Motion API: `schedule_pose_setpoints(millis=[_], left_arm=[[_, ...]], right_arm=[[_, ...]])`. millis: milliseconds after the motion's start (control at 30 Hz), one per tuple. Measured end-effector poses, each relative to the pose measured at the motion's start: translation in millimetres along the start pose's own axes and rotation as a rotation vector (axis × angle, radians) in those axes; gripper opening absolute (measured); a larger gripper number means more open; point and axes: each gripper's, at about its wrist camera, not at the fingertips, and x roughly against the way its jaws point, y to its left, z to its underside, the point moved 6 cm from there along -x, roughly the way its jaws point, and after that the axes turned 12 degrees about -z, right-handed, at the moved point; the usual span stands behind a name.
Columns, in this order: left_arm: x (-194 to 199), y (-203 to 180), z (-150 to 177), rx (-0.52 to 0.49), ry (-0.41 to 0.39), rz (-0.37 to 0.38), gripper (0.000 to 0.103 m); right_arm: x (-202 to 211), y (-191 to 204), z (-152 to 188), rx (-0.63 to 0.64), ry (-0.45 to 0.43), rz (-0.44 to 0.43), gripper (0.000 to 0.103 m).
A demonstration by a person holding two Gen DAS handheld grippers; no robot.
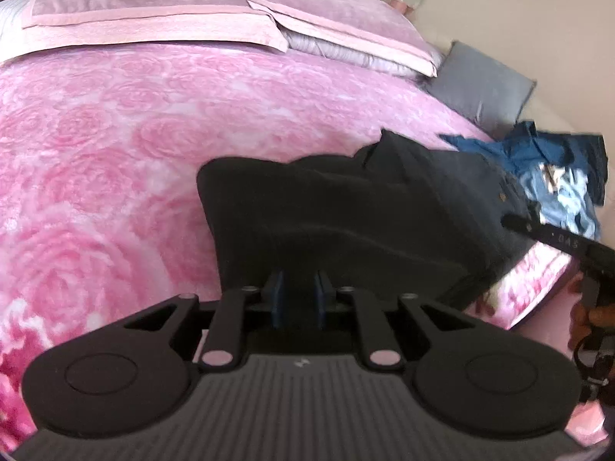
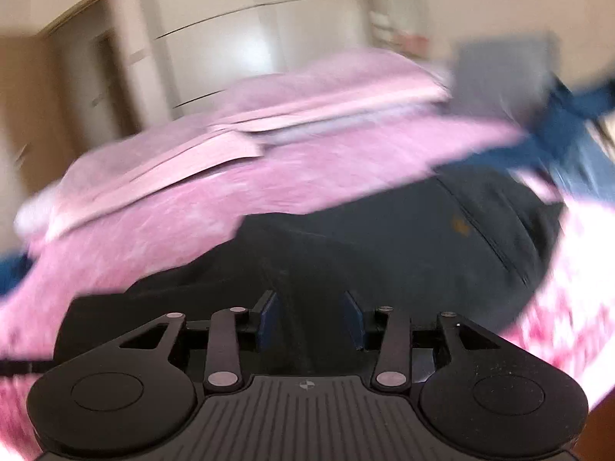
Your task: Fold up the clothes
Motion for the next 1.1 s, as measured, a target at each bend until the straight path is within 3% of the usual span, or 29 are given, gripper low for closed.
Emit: schedule_pose_setpoints(millis=[100, 167, 267, 367, 467, 533, 600, 700, 833, 1000, 1100], left_arm=[[-9.0, 1.9, 13.7, 0.027, 0.010, -0.025, 0.014], [-10.4, 6.0, 12.9, 0.049, 0.018, -0.029, 0.013], [-5.6, 8.2, 3.6, 0.027, 0.014, -0.052, 0.011], [-2.0, 13.6, -19.8, 0.038, -0.051, -0.049, 0.011], [-14.1, 21.1, -47.6, 0.066, -0.105, -0.052, 0.011], [-30.6, 26.1, -62.5, 0.074, -0.118, -0.072, 0.011], [-54.5, 31.7, -65.0, 0.052, -0.090, -0.109, 0.008], [-82.5, 36.2, -56.5, 0.028, -0.054, -0.142, 0.004], [-69.2, 28.9, -40.7, 0.042, -0.051, -0.145, 0.004], [-43.1, 15.8, -15.9, 0.050, -0.025, -0.149, 0.004], [-27.5, 8.0, -0.9, 0.055, -0.009, -0.152, 0.007]], right_arm=[[-19.7, 17.6, 25.4, 0.114, 0.100, -0.039, 0.039], [-39.1, 14.6, 52.9, 0.157, 0.176, -0.012, 0.038], [-36.7, 13.7, 41.9, 0.162, 0.175, -0.029, 0.039], [-29.2, 9.4, 16.7, 0.124, 0.141, -0.057, 0.039], [-48.7, 3.6, -3.9, 0.111, 0.113, -0.074, 0.038], [-72.3, -3.7, -12.7, 0.100, 0.113, -0.078, 0.031], [-86.9, -8.9, -15.8, 0.105, 0.140, -0.075, 0.021], [-117.3, -22.9, -1.0, 0.104, 0.240, -0.055, 0.020], [-111.7, -32.5, -2.8, 0.060, 0.215, -0.072, 0.020], [-49.4, -13.6, -11.0, 0.080, 0.120, -0.104, 0.020], [-30.6, 1.1, 13.4, 0.067, 0.175, -0.142, 0.020]])
